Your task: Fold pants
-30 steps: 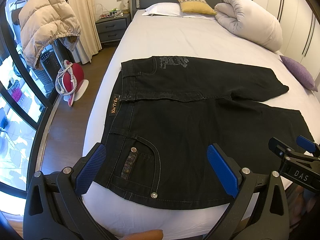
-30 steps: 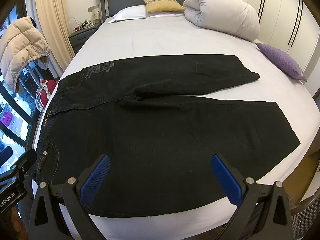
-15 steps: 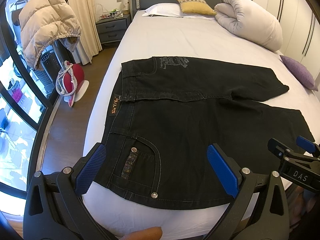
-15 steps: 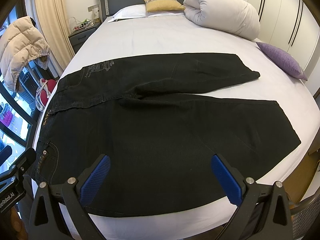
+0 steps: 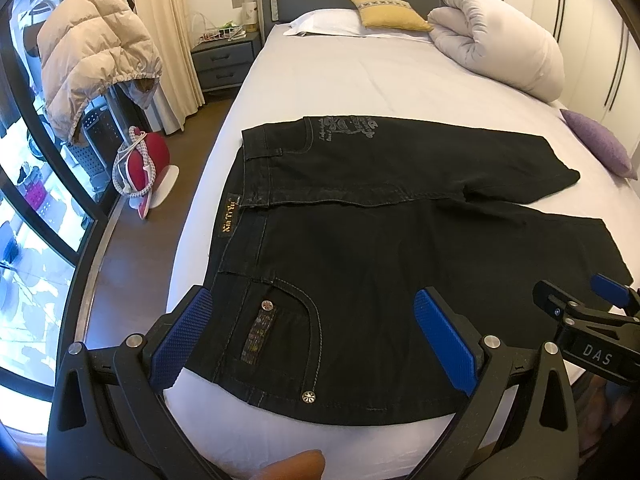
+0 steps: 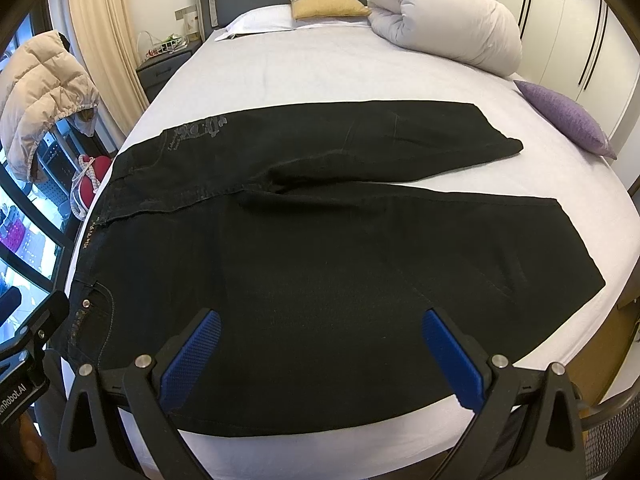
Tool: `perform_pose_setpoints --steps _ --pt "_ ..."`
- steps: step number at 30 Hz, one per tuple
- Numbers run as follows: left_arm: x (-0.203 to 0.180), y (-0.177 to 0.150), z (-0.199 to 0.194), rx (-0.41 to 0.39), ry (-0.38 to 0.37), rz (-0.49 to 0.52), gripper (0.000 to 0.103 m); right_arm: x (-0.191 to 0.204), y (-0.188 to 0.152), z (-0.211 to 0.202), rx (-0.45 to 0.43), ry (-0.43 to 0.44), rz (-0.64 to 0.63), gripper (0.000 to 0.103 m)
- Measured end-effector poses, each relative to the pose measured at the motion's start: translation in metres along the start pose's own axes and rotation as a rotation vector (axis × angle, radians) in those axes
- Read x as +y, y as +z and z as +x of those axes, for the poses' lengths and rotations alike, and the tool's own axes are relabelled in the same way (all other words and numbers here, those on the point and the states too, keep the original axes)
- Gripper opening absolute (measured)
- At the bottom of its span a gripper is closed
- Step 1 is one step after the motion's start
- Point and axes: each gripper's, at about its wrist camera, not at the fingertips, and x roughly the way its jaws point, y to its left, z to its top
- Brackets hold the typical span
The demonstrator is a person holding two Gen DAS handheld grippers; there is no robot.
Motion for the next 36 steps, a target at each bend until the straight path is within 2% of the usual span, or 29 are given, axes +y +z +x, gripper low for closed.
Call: perform_pose_setpoints --steps 5,10,14,17,19,21,22,25,28,31,33,34,36 --pt "0.004 0.007 0.01 0.017 -0.007 0.014 0.103 -0.002 0.003 0.004 0.0 0.008 0.005 0.103" --pt "0.012 0.028 0.029 0.019 -0.082 0.039 0.103 -0.011 0.017 0.006 -0.024 0.051 0.017 0.103" --pt "0.013 0.042 0.04 -0.04 -0.136 0.055 0.103 -0.021 0.041 0.006 -0.089 0.082 0.02 0.103" --pt "0.014 0.053 0.054 -0.019 -0.091 0.064 0.103 -0.026 0.059 0.007 -0.135 0.107 0.016 0.103" --pt "0.018 0.063 0.072 0.069 -0.032 0.054 0.103 -0.03 0.072 0.01 -0.18 0.123 0.014 0.103" --pt "0.028 0.076 0.092 0.149 -0.032 -0.001 0.103 -0.032 0.082 0.015 -0.203 0.136 0.01 0.103" --pt "0.033 0.083 0.098 0.15 -0.035 -0.016 0.103 -0.033 0.088 0.019 -0.209 0.139 0.005 0.103" --pt "0.046 0.114 0.116 0.091 -0.013 -0.009 0.103 -0.036 0.103 0.031 -0.21 0.156 -0.023 0.103" --pt "0.053 0.159 0.14 0.038 -0.077 0.058 0.103 -0.037 0.117 0.043 -0.21 0.166 -0.065 0.102" --pt "0.048 0.203 0.174 0.028 -0.104 0.212 0.101 -0.039 0.127 0.053 -0.203 0.184 -0.109 0.097" --pt "0.042 0.229 0.206 0.067 -0.147 0.332 0.097 -0.039 0.132 0.06 -0.188 0.207 -0.142 0.092" --pt "0.04 0.241 0.224 0.11 -0.187 0.389 0.088 -0.038 0.134 0.063 -0.181 0.221 -0.163 0.089" --pt "0.035 0.258 0.256 0.193 -0.228 0.464 0.08 -0.034 0.136 0.068 -0.167 0.257 -0.218 0.085"
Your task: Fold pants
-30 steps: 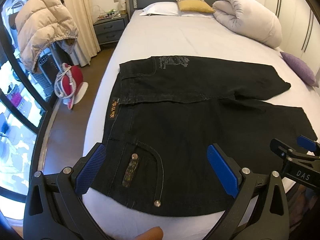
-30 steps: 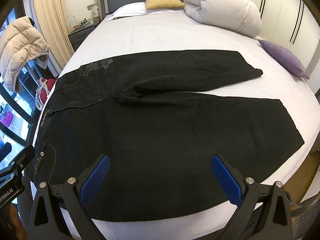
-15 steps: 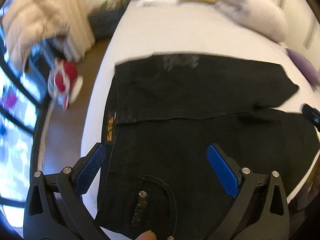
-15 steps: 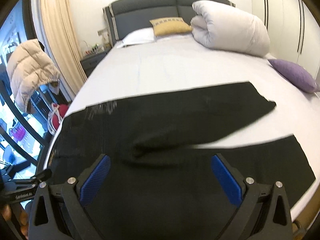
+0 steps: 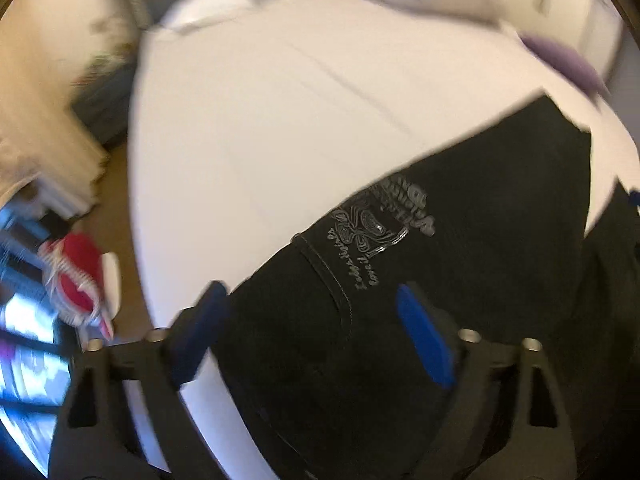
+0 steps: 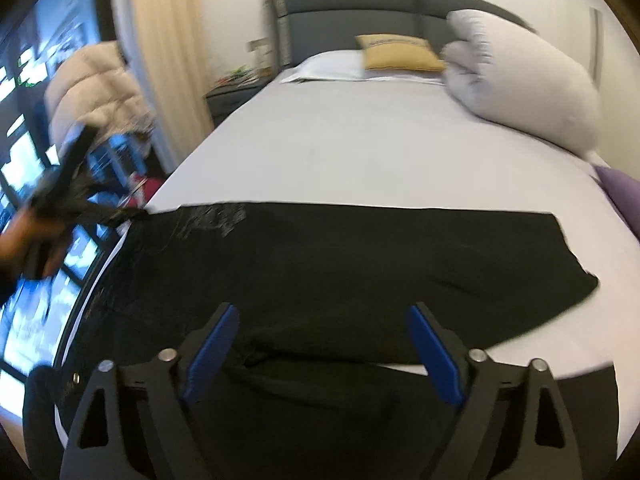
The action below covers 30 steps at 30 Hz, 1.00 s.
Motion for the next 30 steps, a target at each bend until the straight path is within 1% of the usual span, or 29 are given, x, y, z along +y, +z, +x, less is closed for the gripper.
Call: perform_pose_setpoints --steps 2,3,7,8,11,12,14,16,17,18,20,21,22,24,27,30 --pt "0.01 0.011 0.023 0.062 -0.056 0.028 0.08 0.002 0.001 0.005 0.004 0.034 -0.041 0.082" --pt "0.016 0.017 0.033 0.078 -0.073 0.028 0.08 0.003 0.001 0.009 0.01 0.051 -0.051 0.081" --pt "0.031 0.031 0.066 0.141 -0.152 0.031 0.08 0.003 0.0 0.025 0.053 0.087 -0.055 0.076" --pt "0.034 0.034 0.077 0.173 -0.175 0.034 0.08 0.003 0.0 0.028 0.061 0.094 -0.053 0.074" --pt "0.039 0.038 0.097 0.223 -0.204 0.037 0.08 0.003 0.001 0.038 0.08 0.105 -0.06 0.07" --pt "0.043 0.042 0.101 0.228 -0.218 0.027 0.079 0.003 0.001 0.042 0.086 0.105 -0.063 0.069" --pt "0.051 0.049 0.105 0.233 -0.239 0.008 0.07 0.004 0.003 0.047 0.096 0.109 -0.063 0.069" --pt "0.058 0.054 0.107 0.242 -0.255 -0.001 0.039 0.005 0.006 0.052 0.099 0.118 -0.067 0.068" --pt "0.061 0.055 0.109 0.252 -0.268 -0.011 0.034 0.005 0.007 0.054 0.103 0.121 -0.072 0.068" --pt "0.061 0.057 0.112 0.266 -0.273 -0.011 0.031 0.006 0.009 0.056 0.106 0.122 -0.079 0.068" --pt "0.059 0.061 0.113 0.273 -0.267 0.009 0.022 0.008 0.011 0.06 0.109 0.121 -0.091 0.067" --pt "0.055 0.061 0.111 0.269 -0.265 0.022 0.016 0.009 0.013 0.062 0.112 0.122 -0.096 0.067" --pt "0.051 0.061 0.104 0.259 -0.252 0.036 0.012 0.01 0.014 0.063 0.114 0.126 -0.1 0.066" --pt "0.047 0.061 0.096 0.223 -0.226 0.052 0.008 0.013 0.021 0.066 0.114 0.134 -0.121 0.066" --pt "0.048 0.057 0.072 0.135 -0.21 0.042 0.006 0.021 0.032 0.071 0.108 0.141 -0.194 0.063" --pt "0.048 0.045 0.041 0.047 -0.205 0.022 0.006 0.031 0.051 0.081 0.114 0.157 -0.286 0.055"
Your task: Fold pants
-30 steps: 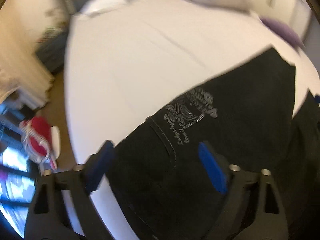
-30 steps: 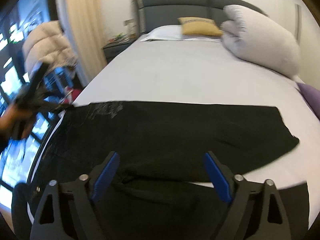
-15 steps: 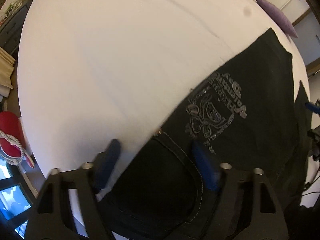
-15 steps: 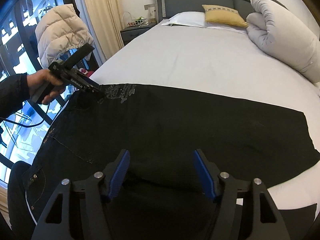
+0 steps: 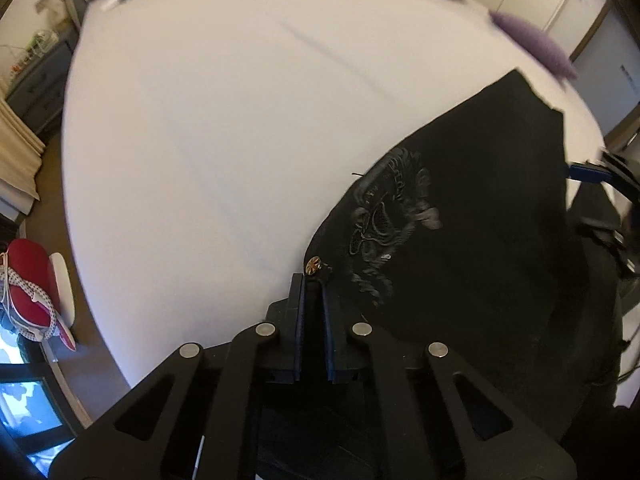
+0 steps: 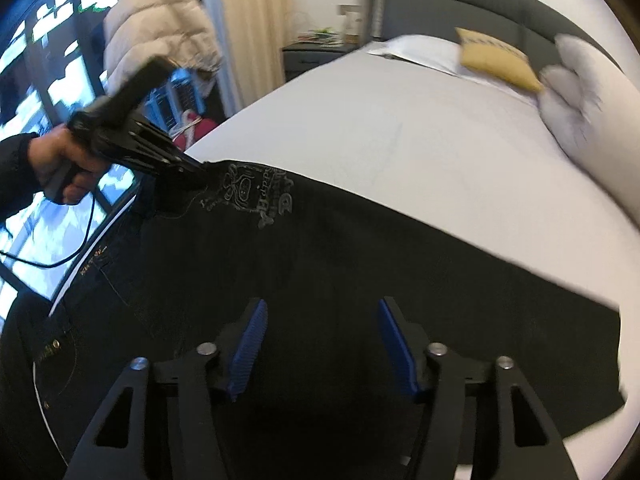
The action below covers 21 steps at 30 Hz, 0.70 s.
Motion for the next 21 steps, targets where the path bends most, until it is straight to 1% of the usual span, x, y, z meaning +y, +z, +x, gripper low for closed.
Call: perform_pose_setpoints --steps 1,4,7,9,11,12,13,14,15,18,19,20,21 --pt "-0.003 -0.006 -0.013 -0.027 0.013 0.009 0.006 0.0 0.009 0.004 0.007 0.01 -0.03 0.051" --pt "-0.018 -0.017 -0.04 -0.085 0.05 0.05 0.005 0.006 0.036 0.014 0.011 0.013 -0.118 0.051" --pt "-0.038 -0.023 -0.045 -0.122 0.064 0.077 0.005 0.018 0.059 0.024 0.017 0.028 -0.211 0.051" --pt "-0.048 -0.027 -0.047 -0.128 0.08 0.097 0.005 0.026 0.07 0.034 0.036 0.034 -0.267 0.051" --pt "-0.045 -0.026 -0.051 -0.131 0.074 0.088 0.005 0.032 0.08 0.045 0.063 0.024 -0.308 0.051" --pt "-0.046 -0.034 -0.052 -0.135 0.071 0.082 0.005 0.035 0.082 0.05 0.074 0.027 -0.322 0.051" --pt "-0.047 -0.033 -0.051 -0.138 0.069 0.08 0.005 0.037 0.085 0.054 0.086 0.036 -0.335 0.051" --pt "-0.051 -0.044 -0.049 -0.143 0.066 0.077 0.005 0.039 0.087 0.06 0.102 0.047 -0.353 0.051" --pt "-0.05 -0.049 -0.049 -0.145 0.062 0.074 0.005 0.04 0.09 0.066 0.12 0.049 -0.371 0.051" --pt "-0.05 -0.047 -0.048 -0.151 0.061 0.079 0.005 0.042 0.093 0.081 0.171 0.069 -0.402 0.051" --pt "-0.05 -0.047 -0.048 -0.153 0.057 0.079 0.005 0.04 0.094 0.086 0.191 0.072 -0.402 0.048" --pt "-0.049 -0.05 -0.048 -0.155 0.057 0.078 0.005 0.039 0.096 0.09 0.21 0.081 -0.399 0.037" --pt "-0.048 -0.052 -0.047 -0.154 0.054 0.076 0.005 0.038 0.096 0.093 0.22 0.091 -0.392 0.031"
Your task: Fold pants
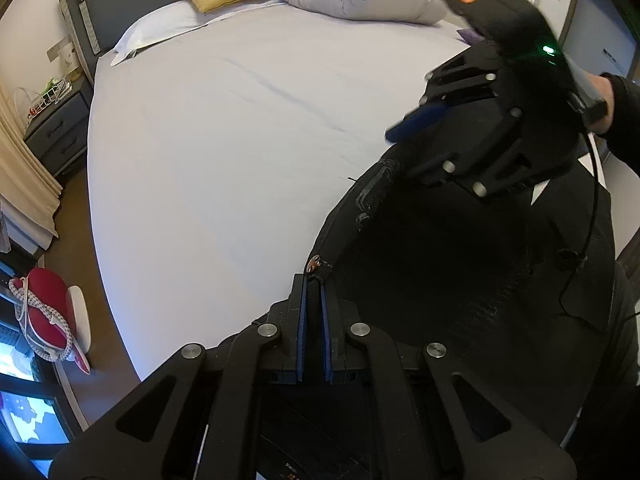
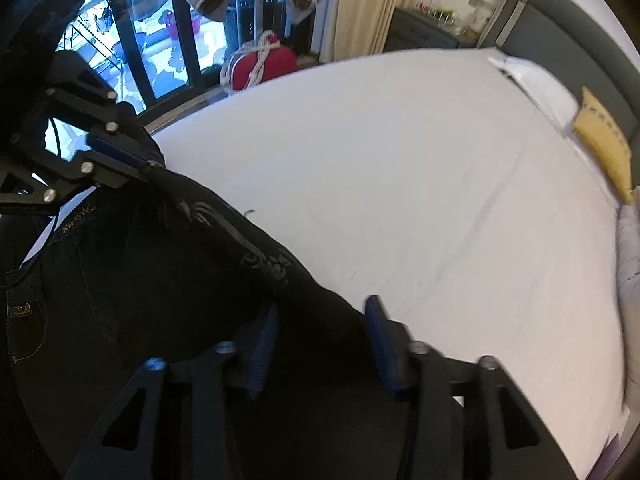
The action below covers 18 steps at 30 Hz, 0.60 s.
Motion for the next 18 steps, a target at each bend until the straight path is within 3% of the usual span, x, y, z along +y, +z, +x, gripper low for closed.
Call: perform_pose_setpoints --steps 3,5,11,18 --pt "0.002 -0.001 0.001 -0.004 0.0 -0.007 0.005 -0.003 0.001 -0.001 -0.002 0.032 0.036 0.016" --pt "0.003 -0.002 0.0 -0.009 -0.002 -0.016 0.005 -0.002 -0.001 -0.006 -0.007 0.048 0.058 0.012" --pt "-0.001 -0.005 -0.006 -0.02 -0.002 -0.027 0.005 0.004 -0.008 -0.022 -0.056 0.08 0.19 0.008" --pt "-0.018 -0.017 -0.027 -0.025 -0.01 -0.042 0.005 0.025 -0.011 -0.027 -0.123 0.209 0.349 0.007"
